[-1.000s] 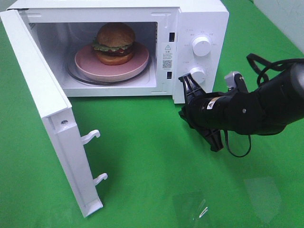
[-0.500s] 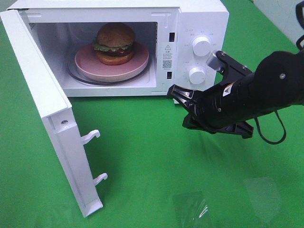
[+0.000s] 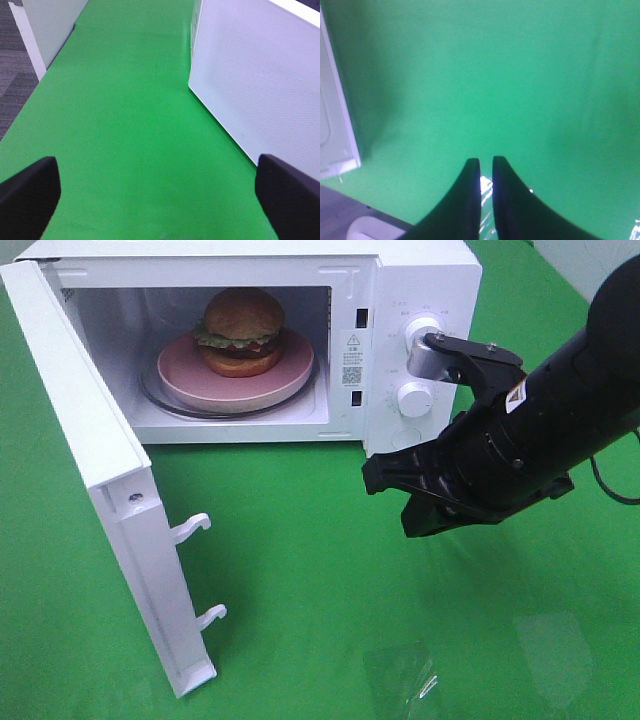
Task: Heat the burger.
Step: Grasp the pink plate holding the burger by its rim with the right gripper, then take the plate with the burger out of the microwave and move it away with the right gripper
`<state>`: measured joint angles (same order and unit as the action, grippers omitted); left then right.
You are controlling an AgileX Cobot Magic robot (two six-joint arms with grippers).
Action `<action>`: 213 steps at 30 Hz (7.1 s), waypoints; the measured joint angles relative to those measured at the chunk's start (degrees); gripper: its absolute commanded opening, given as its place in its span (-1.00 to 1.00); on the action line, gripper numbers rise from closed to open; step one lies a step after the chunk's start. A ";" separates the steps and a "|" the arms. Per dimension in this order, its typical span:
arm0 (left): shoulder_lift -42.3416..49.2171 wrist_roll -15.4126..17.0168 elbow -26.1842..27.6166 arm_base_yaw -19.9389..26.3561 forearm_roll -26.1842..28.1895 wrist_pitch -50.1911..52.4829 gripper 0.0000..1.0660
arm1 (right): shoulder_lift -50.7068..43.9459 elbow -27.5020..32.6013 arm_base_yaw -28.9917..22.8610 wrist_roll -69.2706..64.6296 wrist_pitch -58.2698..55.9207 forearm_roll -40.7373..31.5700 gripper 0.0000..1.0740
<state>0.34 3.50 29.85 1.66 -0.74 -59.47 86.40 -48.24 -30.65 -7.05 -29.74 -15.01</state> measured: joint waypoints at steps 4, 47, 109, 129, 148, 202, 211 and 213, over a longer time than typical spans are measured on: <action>0.00 0.00 0.00 0.00 0.00 0.00 0.88 | 0.00 -3.61 0.00 6.59 -7.05 2.92 -0.86; 0.00 0.00 0.00 0.00 0.00 0.00 0.88 | 3.61 -10.49 -3.61 68.12 -1.83 28.02 0.85; 0.00 0.00 0.00 0.00 0.00 0.00 0.88 | 45.55 -52.65 -6.99 65.32 11.52 29.74 0.71; 0.00 0.00 0.00 0.00 -0.06 0.00 0.88 | 47.78 -53.11 -4.01 65.32 14.61 28.65 0.66; 0.00 0.00 0.00 0.00 -0.06 0.00 0.88 | 48.47 -53.17 -4.30 65.37 13.46 28.25 -0.93; 0.00 0.00 0.00 0.00 -0.06 0.00 0.88 | 30.48 -32.95 -6.19 101.30 8.31 16.56 -1.00; 0.00 0.00 0.00 0.00 -0.06 0.00 0.88 | 25.61 -25.50 -6.93 101.47 11.23 16.62 -1.00; 0.00 0.00 0.00 0.00 -0.06 0.00 0.88 | 25.10 -24.58 -6.99 101.47 11.40 16.62 -1.00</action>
<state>0.34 3.50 29.85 1.66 -0.80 -59.47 111.50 -72.82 -37.64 94.42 -18.33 1.60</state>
